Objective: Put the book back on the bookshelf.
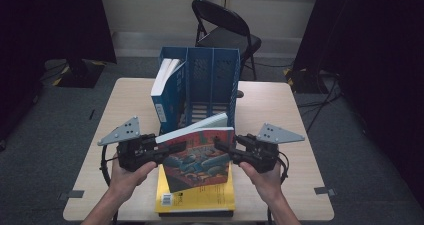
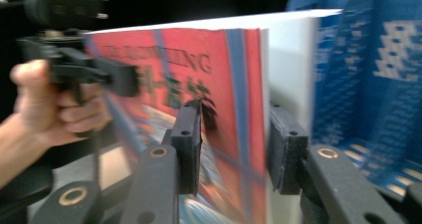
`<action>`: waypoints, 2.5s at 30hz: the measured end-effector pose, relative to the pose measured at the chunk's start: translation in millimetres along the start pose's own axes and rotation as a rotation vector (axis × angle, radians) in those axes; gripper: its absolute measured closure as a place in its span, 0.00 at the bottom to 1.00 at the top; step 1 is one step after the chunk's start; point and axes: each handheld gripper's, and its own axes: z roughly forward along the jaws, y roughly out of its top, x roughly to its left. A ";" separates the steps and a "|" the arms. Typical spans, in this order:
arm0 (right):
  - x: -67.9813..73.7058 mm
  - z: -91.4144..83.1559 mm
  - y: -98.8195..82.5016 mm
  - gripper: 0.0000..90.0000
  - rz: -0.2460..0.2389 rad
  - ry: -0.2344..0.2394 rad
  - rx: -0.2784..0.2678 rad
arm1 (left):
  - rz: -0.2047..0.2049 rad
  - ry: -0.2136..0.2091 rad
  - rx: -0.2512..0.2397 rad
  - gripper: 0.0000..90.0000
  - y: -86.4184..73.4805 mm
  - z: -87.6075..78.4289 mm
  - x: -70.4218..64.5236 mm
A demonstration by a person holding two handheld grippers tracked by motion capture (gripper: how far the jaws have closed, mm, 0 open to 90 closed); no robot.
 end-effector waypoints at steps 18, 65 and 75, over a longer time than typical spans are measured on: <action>-22.9 9.5 -15.4 0.56 0.030 0.039 0.053 | 0.022 0.002 0.048 0.77 -5.1 5.0 -4.3; -26.2 11.4 -21.0 0.51 0.040 0.019 0.109 | -0.015 0.099 0.033 0.82 -29.6 30.0 -0.7; -42.3 -16.2 -65.6 0.46 0.120 -0.078 0.206 | -0.049 0.123 0.029 0.83 -30.0 27.4 3.2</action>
